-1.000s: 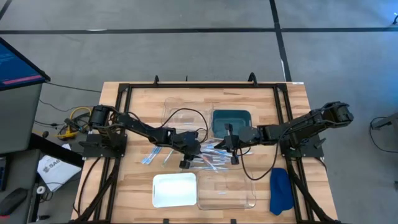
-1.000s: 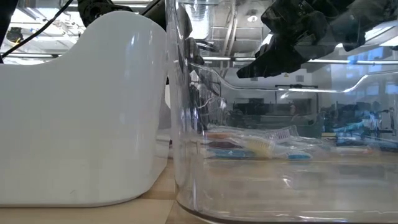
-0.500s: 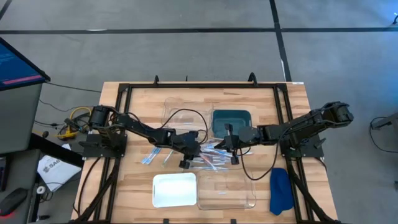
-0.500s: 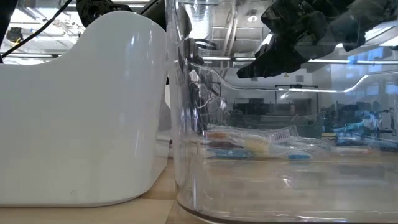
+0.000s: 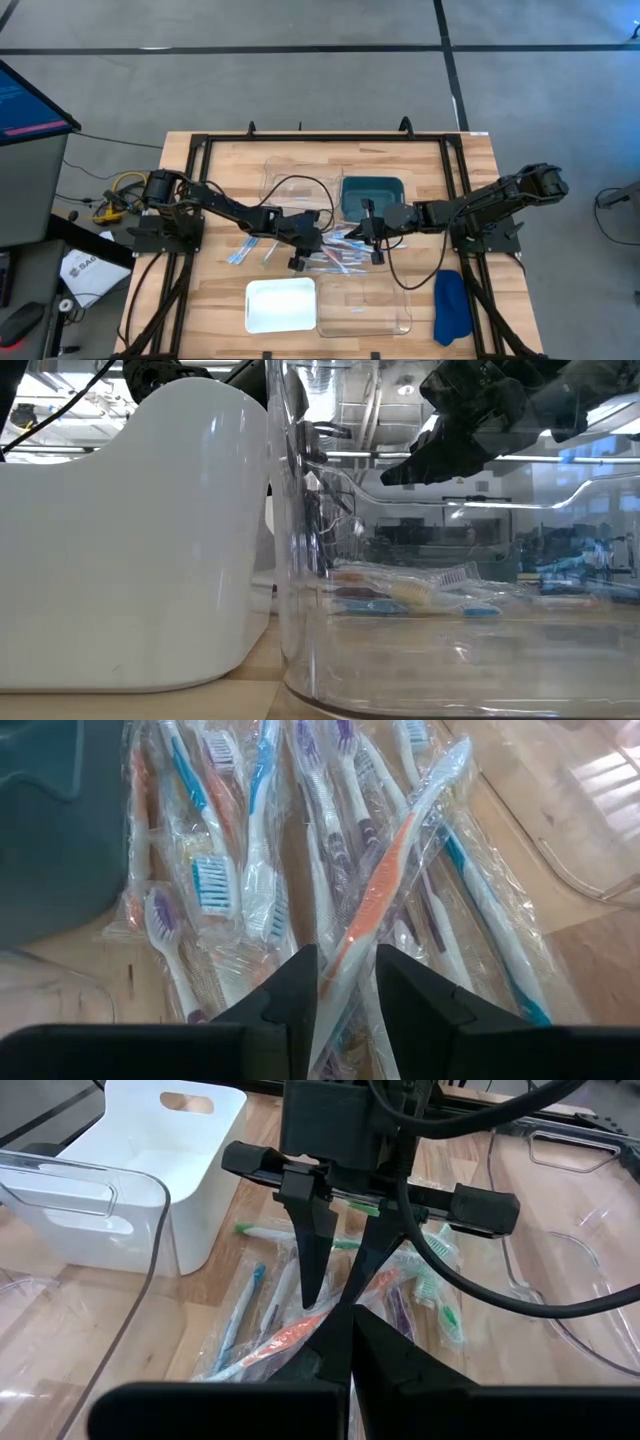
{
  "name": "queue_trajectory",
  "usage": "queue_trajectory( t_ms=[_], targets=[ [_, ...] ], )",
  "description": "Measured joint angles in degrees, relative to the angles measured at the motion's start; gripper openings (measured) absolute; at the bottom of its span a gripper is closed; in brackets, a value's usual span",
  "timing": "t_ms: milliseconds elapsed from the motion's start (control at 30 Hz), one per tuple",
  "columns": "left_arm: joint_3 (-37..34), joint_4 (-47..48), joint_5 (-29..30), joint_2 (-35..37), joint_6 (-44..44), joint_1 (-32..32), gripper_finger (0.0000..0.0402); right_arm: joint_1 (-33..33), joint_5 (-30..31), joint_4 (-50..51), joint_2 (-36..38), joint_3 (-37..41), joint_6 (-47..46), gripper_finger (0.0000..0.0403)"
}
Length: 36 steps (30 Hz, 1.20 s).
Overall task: Pick & Place Toothbrushes
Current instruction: Put the orange toothbrush into the white bin
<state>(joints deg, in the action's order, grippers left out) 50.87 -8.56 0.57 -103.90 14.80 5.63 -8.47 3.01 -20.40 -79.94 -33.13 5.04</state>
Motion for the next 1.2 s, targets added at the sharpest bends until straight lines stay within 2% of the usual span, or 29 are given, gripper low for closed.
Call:
queue_trajectory(
  t_ms=[500,700,933,1200],
  targets=[
    [-0.02,-0.02,0.97,0.00,-0.01,0.00,0.0179,0.00,0.00,-0.06,0.00,0.00,0.00,0.0000],
    [-0.01,-0.14,0.97,-1.09,-0.01,-0.04,0.0181,-0.02,0.00,-0.04,0.00,0.00,0.00,0.0000],
    [0.28,-2.67,0.93,-5.11,0.07,-1.45,0.0163,0.00,0.00,-0.04,0.00,0.00,0.00,0.0000],
    [-0.16,-2.54,0.95,-2.95,-1.78,-1.12,0.0148,-0.01,0.00,0.13,0.00,0.00,0.04,0.0000]
  ],
)
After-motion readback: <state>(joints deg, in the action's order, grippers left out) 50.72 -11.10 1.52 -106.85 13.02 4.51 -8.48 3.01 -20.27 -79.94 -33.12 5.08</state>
